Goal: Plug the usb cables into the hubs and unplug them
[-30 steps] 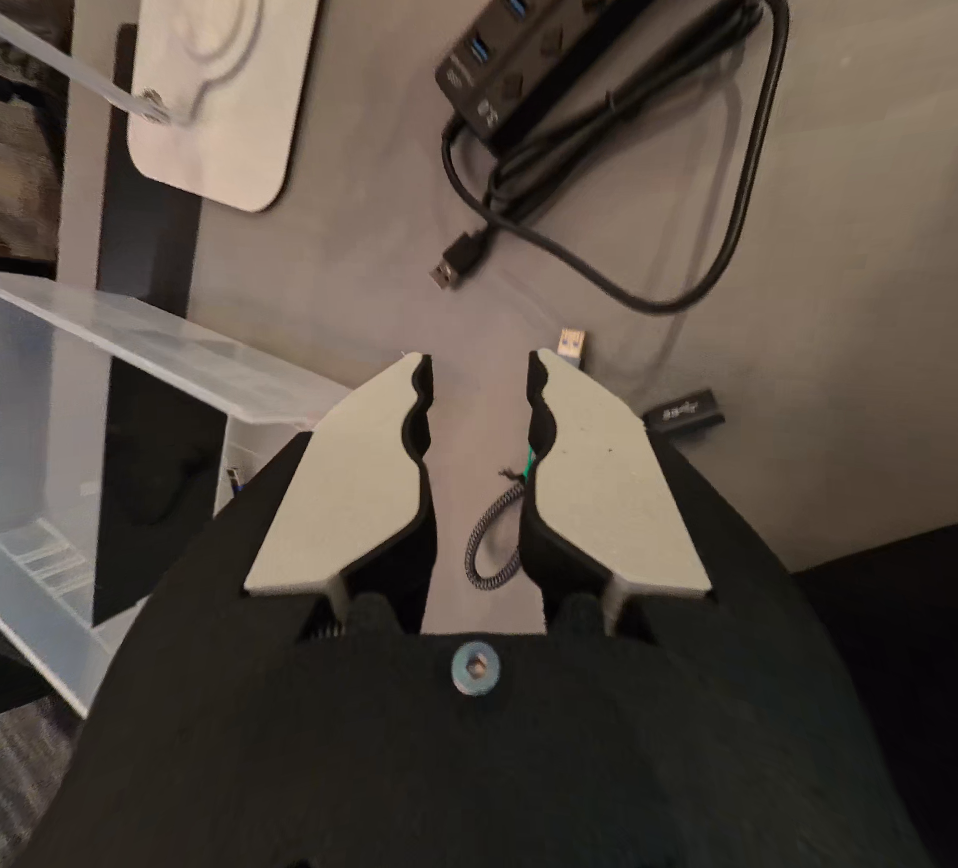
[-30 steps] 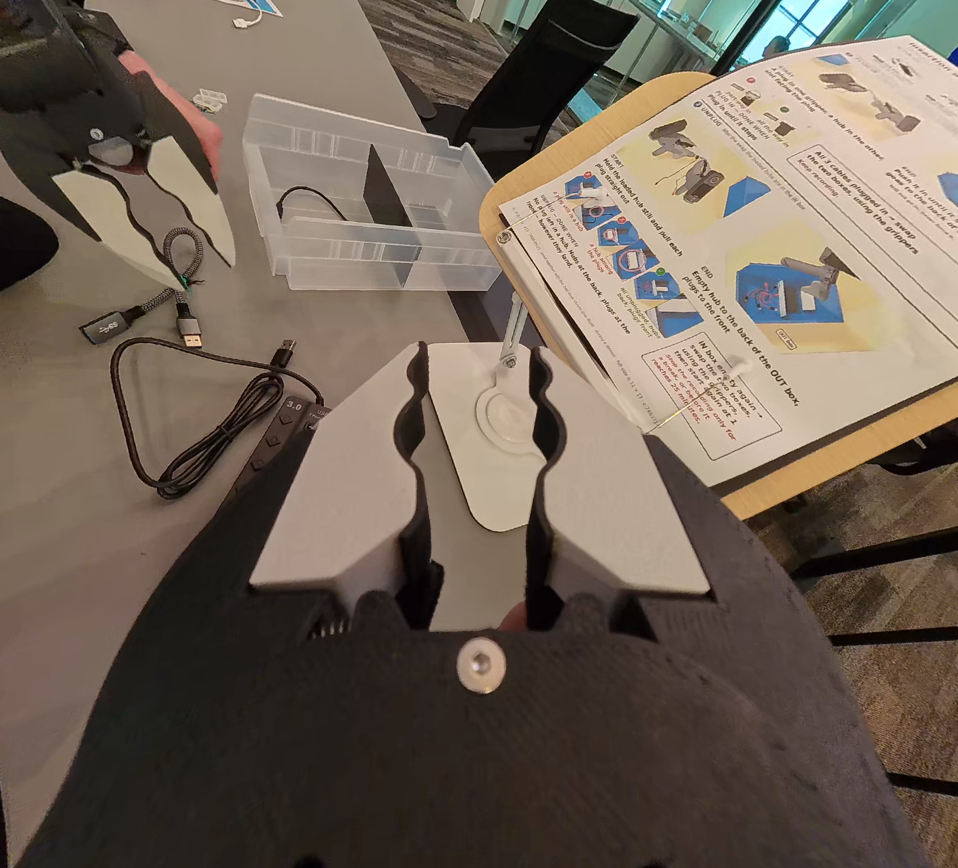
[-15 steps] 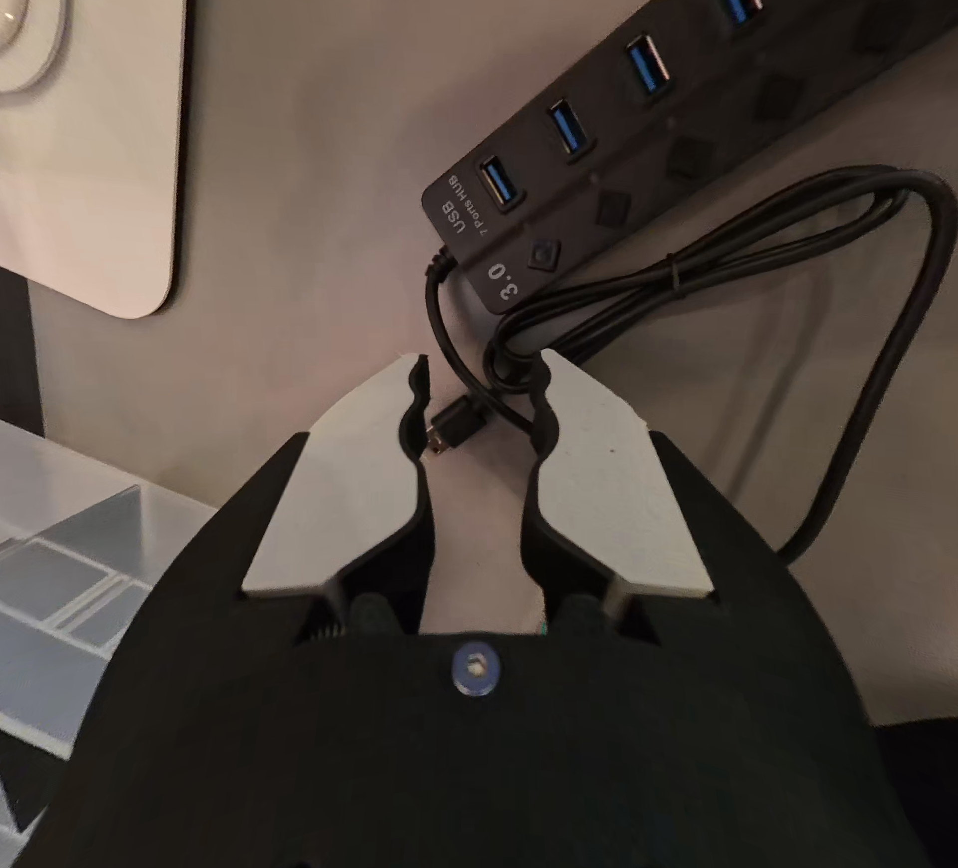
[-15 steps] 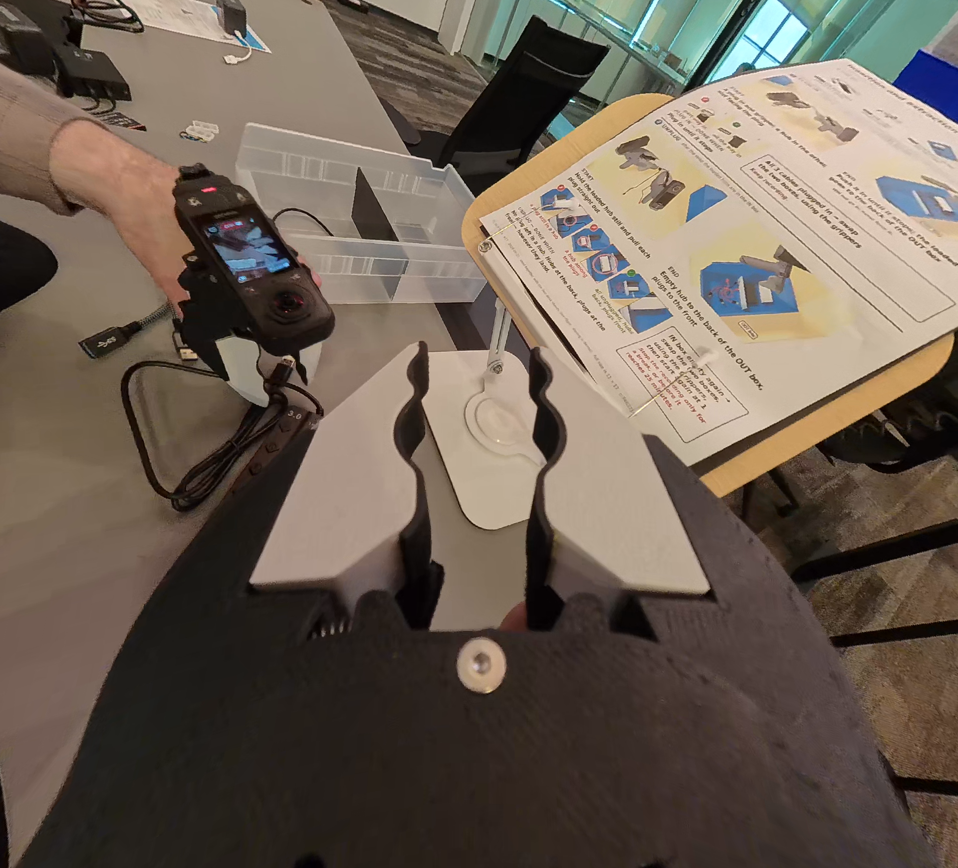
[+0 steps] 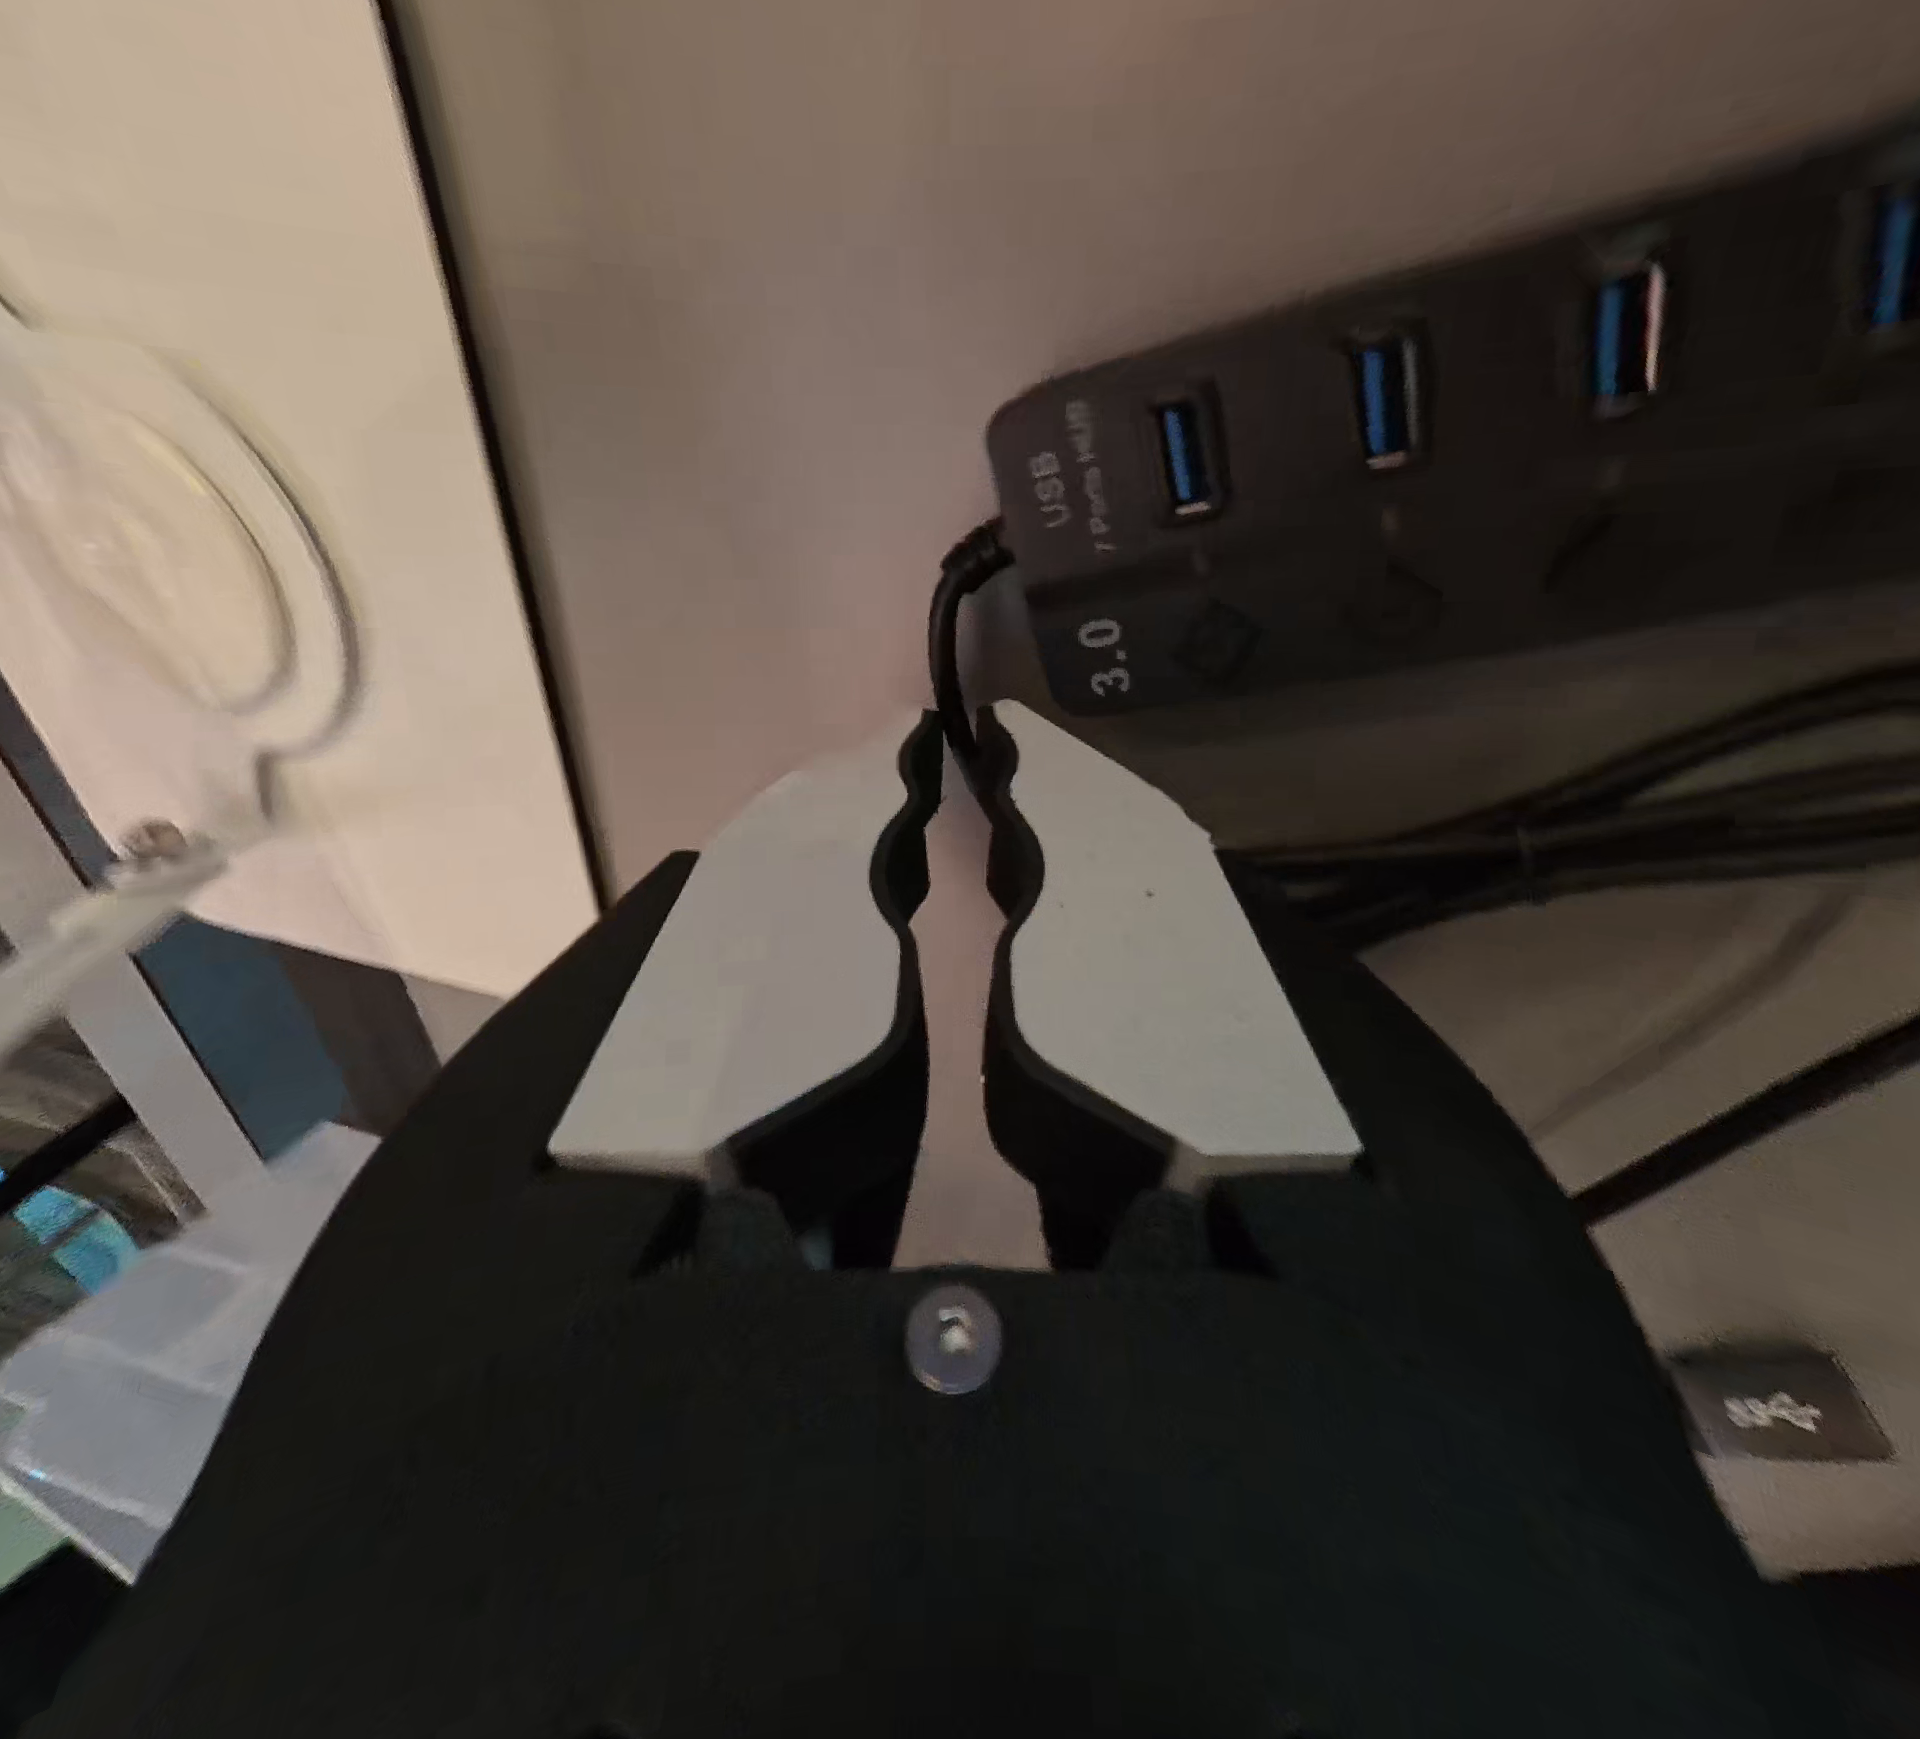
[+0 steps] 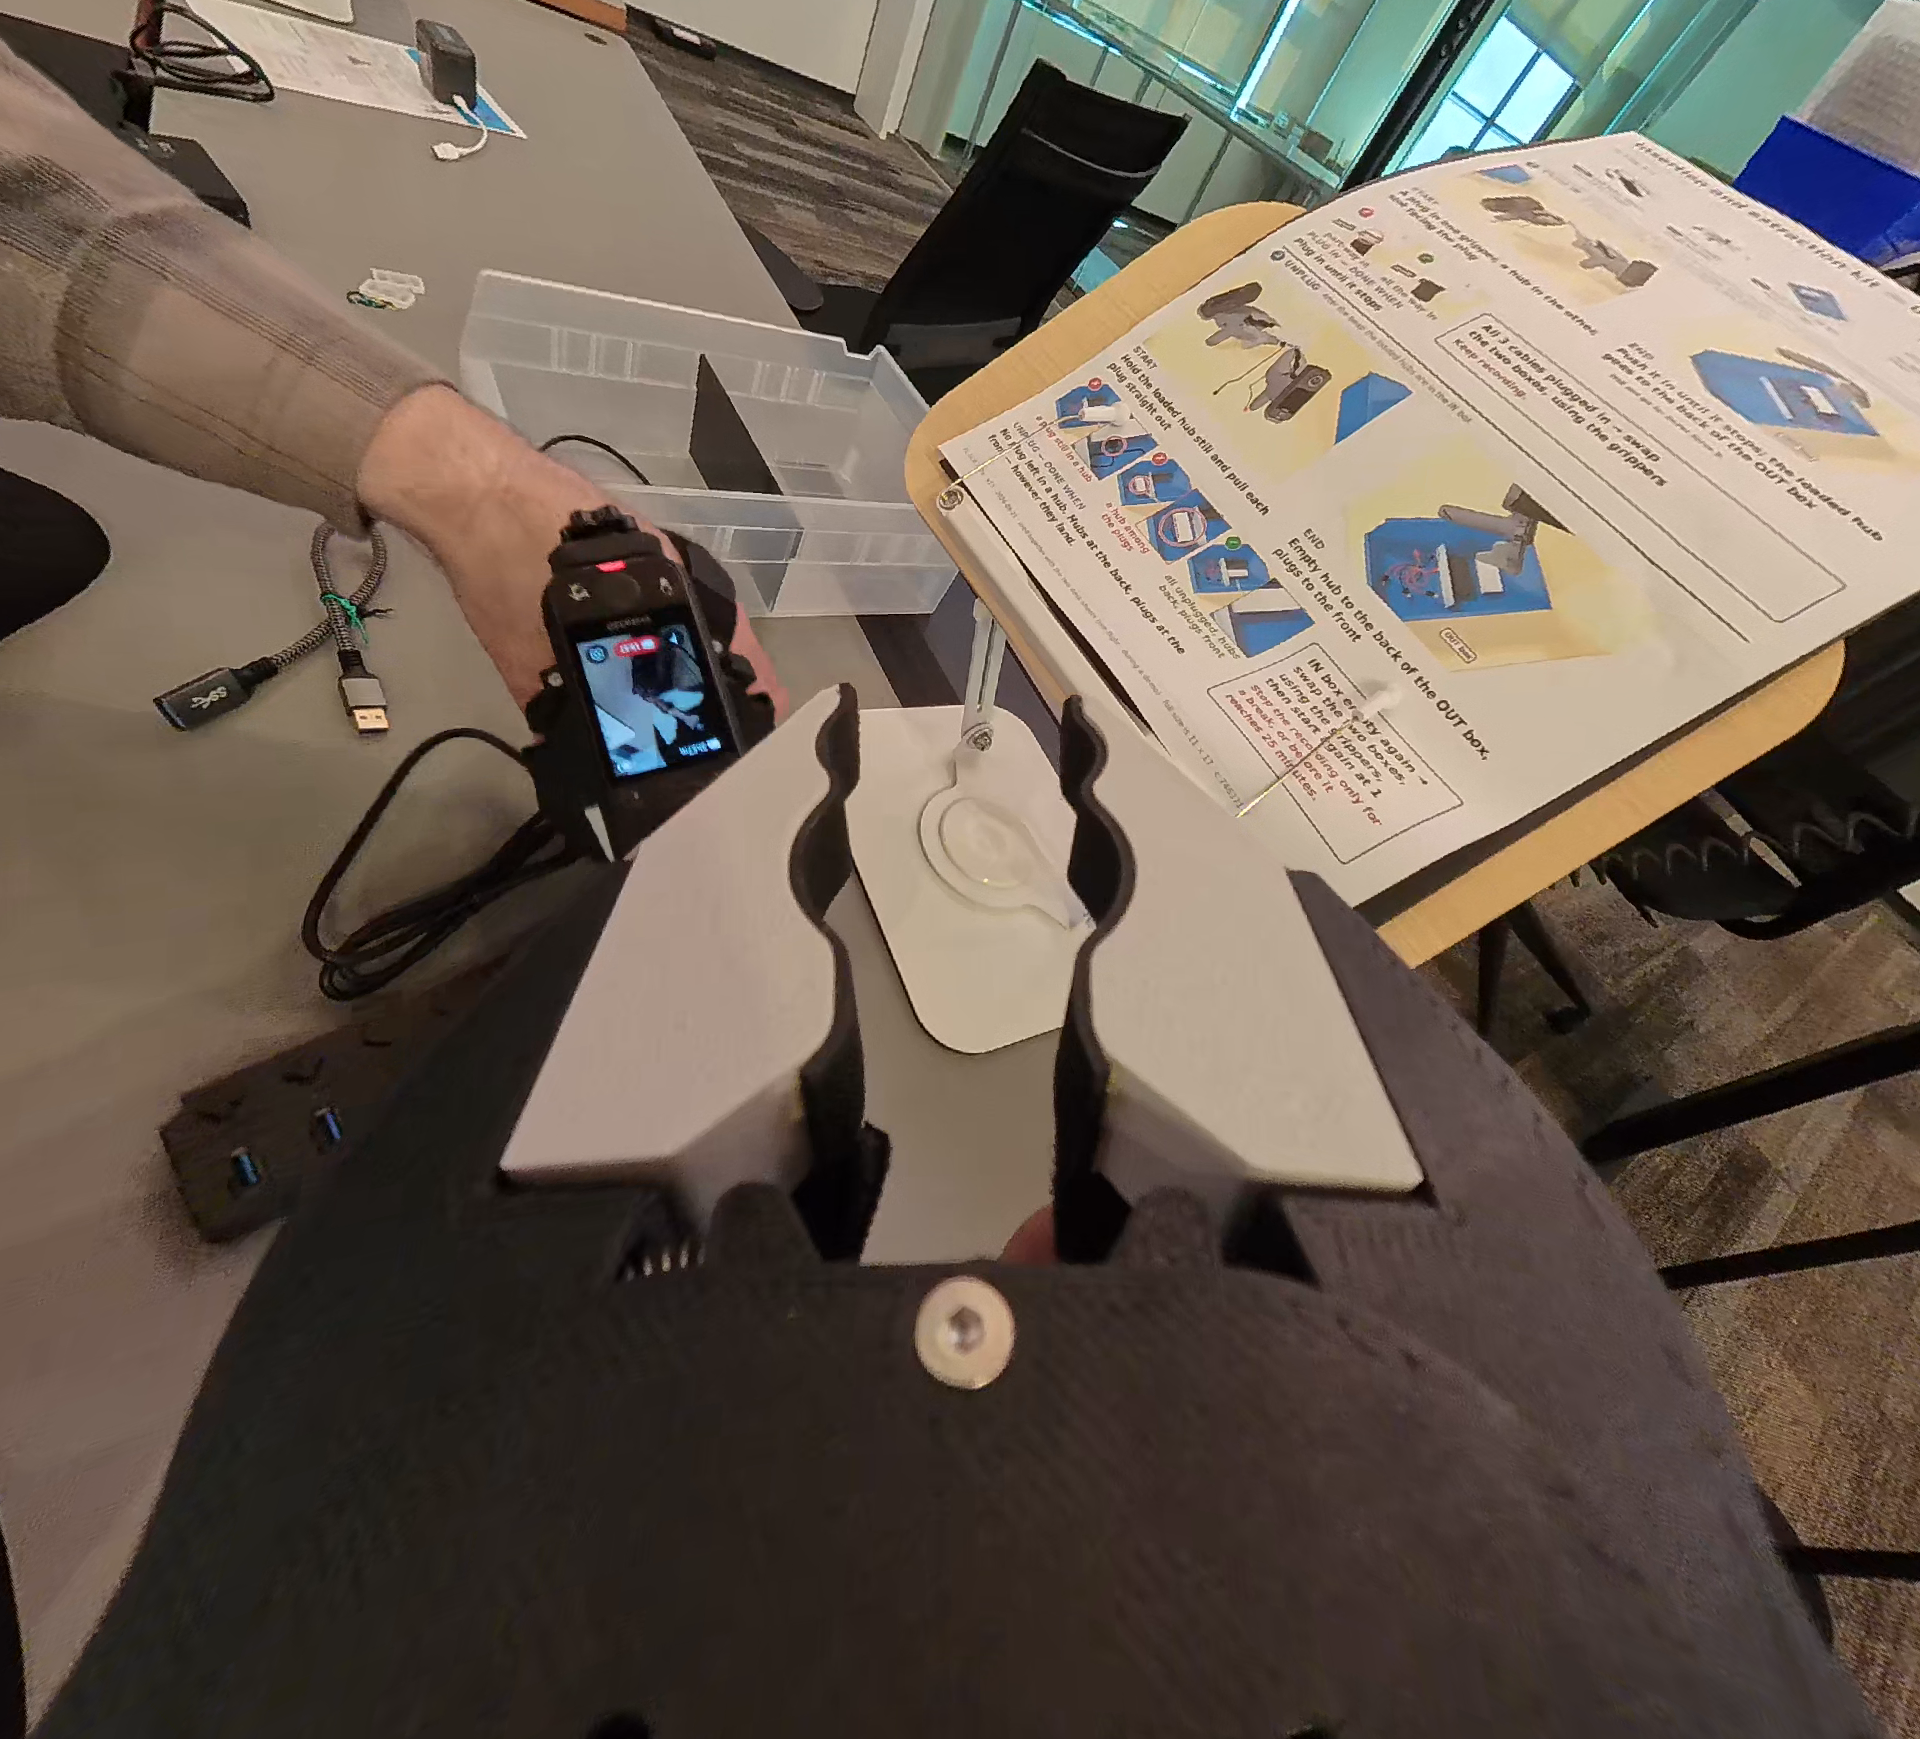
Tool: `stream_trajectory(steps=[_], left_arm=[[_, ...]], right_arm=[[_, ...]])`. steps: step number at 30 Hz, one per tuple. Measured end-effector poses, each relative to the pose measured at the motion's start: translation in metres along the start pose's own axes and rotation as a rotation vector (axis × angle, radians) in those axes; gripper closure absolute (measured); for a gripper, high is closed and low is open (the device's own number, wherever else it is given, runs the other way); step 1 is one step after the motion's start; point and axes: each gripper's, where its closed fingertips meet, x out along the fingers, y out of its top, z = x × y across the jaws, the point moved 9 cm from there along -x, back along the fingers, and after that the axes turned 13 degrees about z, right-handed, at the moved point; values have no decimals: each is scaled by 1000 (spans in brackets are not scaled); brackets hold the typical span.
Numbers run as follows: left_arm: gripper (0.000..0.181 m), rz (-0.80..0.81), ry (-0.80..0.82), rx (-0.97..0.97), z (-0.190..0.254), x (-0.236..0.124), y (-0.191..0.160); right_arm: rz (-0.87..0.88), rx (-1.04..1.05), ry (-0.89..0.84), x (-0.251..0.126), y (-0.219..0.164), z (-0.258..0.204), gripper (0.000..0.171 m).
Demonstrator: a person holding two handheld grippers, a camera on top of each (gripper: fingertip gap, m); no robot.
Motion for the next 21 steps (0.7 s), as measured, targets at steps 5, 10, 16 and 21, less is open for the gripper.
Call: stream_trajectory(steps=[5,10,16,21], left_arm=[[177,64,-12,82,-11,18,37],[174,119,8,127,-13,29,72],[142,275,47,-134,-19,-7,69],[128,358,12,-287,26,-32,65]], right_arm=[[7,2,-6,-3,0,1,134],[15,-1,-16,-7,1,2,134],[59,7,-48,-19,3,6,135],[80,14,-62,-26,4,9,135]])
